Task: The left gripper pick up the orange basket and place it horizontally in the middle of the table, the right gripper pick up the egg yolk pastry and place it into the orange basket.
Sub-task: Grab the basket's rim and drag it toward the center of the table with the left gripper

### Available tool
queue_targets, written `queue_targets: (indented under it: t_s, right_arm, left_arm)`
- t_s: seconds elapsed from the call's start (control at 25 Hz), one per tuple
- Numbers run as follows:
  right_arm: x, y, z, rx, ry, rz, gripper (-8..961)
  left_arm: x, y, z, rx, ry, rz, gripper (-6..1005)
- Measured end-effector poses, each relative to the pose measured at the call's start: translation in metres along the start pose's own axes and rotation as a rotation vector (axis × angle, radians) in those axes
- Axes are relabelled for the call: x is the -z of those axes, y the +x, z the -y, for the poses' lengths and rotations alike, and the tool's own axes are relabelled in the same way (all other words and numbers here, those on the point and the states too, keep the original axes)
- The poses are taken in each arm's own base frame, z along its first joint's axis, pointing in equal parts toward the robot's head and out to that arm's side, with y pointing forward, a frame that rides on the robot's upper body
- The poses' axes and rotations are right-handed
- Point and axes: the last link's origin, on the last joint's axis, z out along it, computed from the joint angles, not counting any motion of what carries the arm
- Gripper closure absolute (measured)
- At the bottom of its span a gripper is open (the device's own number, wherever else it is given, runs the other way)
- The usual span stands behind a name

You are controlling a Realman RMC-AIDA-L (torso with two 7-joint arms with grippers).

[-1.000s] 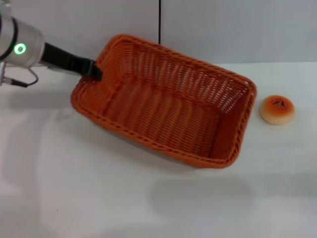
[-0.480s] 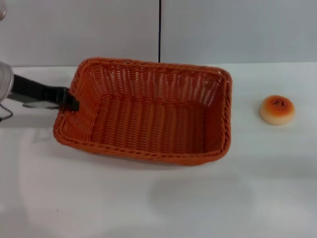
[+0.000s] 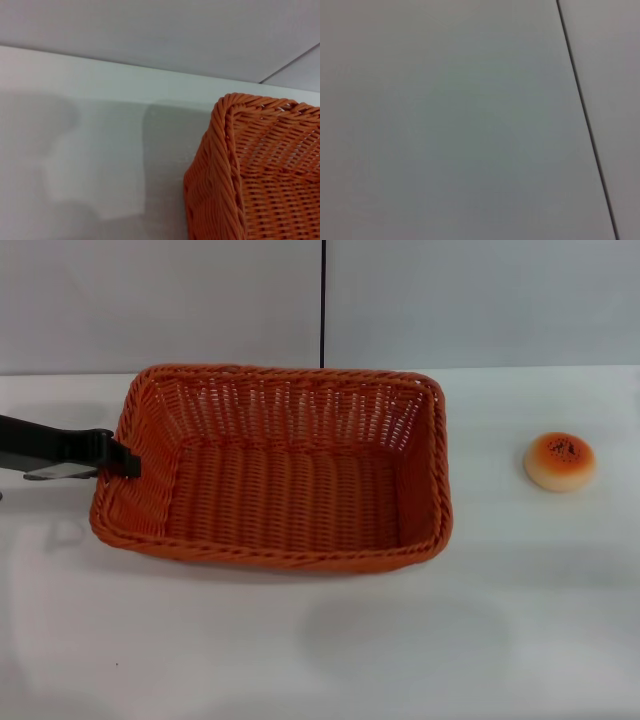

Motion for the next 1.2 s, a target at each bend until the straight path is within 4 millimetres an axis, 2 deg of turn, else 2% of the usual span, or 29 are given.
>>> queue_targets:
  t_s: [0.6,0.84,1.04,1.2]
  right_arm:
    - [-0.0015,-0.0006,-0.0021,0.000,-0.012,0.004,542]
    - [-0.0026,-0.0011,-0.0030,0.000,-0.015,0.009,543]
    - [-0.0035,-0.0013,-0.0037,0.001,-0.017,0.011,543]
    - [-0.0034,-0.0013,-0.0038,0.000,-0.018,0.012,544]
  left_arm:
    - [0.0016,-0.0010,-0.0043,-0.012,-0.039,-0.003,805]
    - [-0.0047,-0.0010,-0.0027,0.007,-0.083,0.022,793]
    - [-0.0003,0.0008,0.0016,0.026,-0.104,-0.006,783]
    - [0.0043,0.0014,0.0045,0.031,-0.127,-0.025,604]
